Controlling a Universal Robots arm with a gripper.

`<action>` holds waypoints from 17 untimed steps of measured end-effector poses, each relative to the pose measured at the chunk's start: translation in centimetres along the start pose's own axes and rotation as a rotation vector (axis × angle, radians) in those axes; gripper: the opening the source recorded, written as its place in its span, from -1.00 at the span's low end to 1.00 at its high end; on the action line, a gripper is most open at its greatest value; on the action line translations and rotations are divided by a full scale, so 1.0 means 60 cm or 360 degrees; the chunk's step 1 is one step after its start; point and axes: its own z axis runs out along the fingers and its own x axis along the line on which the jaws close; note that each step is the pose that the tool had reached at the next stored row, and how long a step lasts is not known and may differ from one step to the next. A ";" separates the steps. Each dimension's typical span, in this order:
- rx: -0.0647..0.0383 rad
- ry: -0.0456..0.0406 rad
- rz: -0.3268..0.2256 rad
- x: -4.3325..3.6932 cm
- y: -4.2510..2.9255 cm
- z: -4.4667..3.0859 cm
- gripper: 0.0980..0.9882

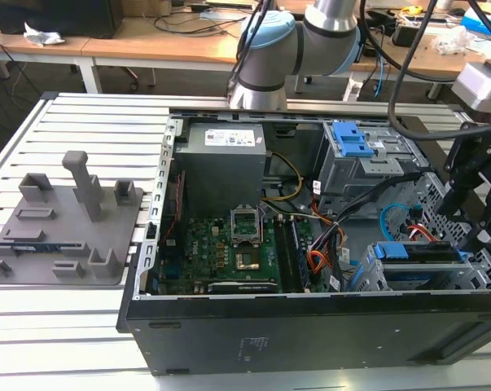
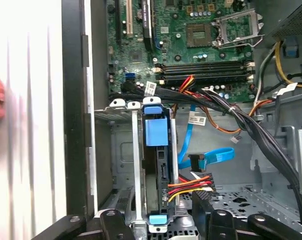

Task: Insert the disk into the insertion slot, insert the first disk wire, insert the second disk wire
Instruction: 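Insert the second disk wire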

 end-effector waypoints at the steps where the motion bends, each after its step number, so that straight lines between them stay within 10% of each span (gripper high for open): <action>1: 0.0001 0.0019 0.0002 -0.003 0.001 -0.002 0.13; 10: 0.0009 0.0185 0.0014 -0.044 0.007 -0.008 0.13; 14: 0.0021 0.0330 0.0026 -0.072 0.026 -0.009 0.13; 17: 0.0026 0.0343 0.0027 -0.076 0.047 -0.008 0.13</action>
